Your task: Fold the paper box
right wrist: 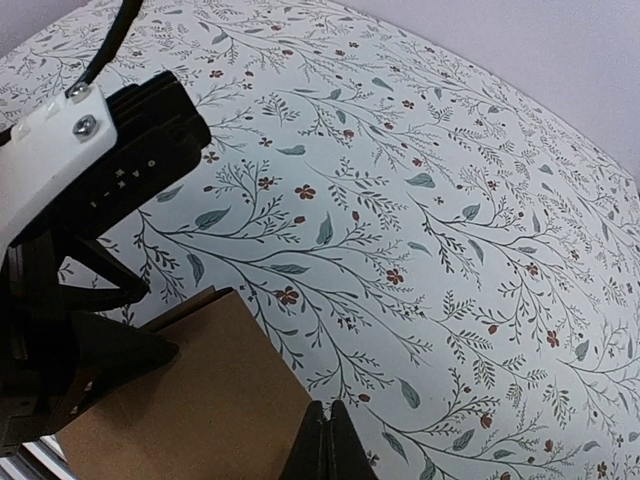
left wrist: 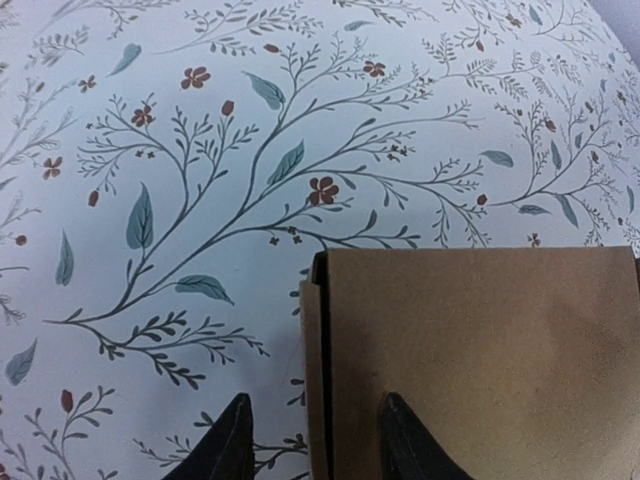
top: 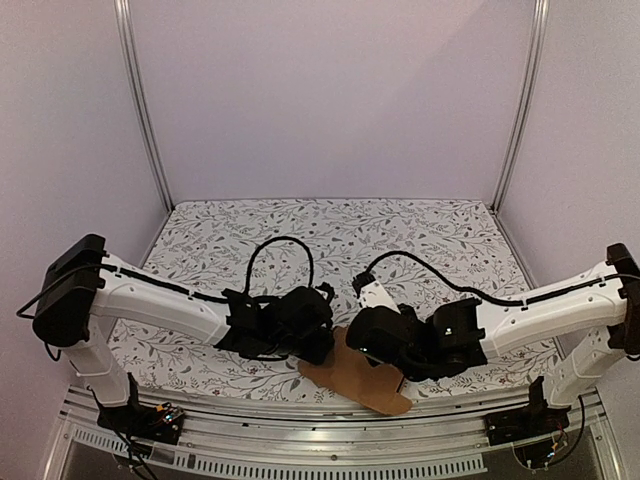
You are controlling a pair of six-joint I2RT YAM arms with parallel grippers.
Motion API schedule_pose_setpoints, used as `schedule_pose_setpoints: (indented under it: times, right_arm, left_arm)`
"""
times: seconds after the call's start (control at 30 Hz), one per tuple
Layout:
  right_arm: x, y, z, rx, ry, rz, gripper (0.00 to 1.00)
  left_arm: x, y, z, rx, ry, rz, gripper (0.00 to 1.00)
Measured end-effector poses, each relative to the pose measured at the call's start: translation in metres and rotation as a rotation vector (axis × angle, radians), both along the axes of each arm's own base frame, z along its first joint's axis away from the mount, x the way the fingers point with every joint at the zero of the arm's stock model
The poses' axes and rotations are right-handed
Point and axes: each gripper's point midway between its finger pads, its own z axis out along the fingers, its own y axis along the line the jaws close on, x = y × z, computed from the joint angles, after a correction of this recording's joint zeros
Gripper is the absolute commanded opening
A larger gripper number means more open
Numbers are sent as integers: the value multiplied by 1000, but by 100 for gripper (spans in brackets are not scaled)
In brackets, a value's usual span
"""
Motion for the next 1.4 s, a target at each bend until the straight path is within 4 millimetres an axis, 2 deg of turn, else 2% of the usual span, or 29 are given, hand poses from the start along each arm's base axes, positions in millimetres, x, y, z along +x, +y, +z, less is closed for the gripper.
schedule_pose_setpoints:
  times: [0.13, 0.33, 0.47, 0.57, 0.7, 0.73, 1.03, 1.2, 1.4]
  right_arm:
    - [-11, -1, 5, 68, 70, 46, 0]
    - [-32, -21, -22, 107, 233, 76, 2]
    - [-45, -34, -31, 157, 328, 72, 4]
    - [-52, -40, -33, 203, 384, 62, 15]
    - [-60, -49, -47, 227, 451, 28, 43]
    - [-61, -52, -51, 226, 465, 16, 47]
    - [-62, -72, -71, 285, 552, -83, 53]
    - [-57, -73, -79, 351, 593, -124, 53]
    - [-45, -63, -77, 440, 629, -135, 52]
  left_arm:
    - [1, 1, 0, -3, 1, 20, 41]
    - [2, 3, 0, -6, 5, 44, 41]
    - [2, 4, -1, -14, 14, 59, 41]
    - [2, 4, -1, -18, 19, 68, 41]
    - [2, 4, -1, -24, 25, 78, 40]
    - [2, 4, -1, -24, 26, 80, 40]
    - [2, 6, -1, -31, 33, 101, 40]
    - [2, 7, -2, -37, 39, 117, 40]
    - [2, 12, -3, -45, 45, 149, 41]
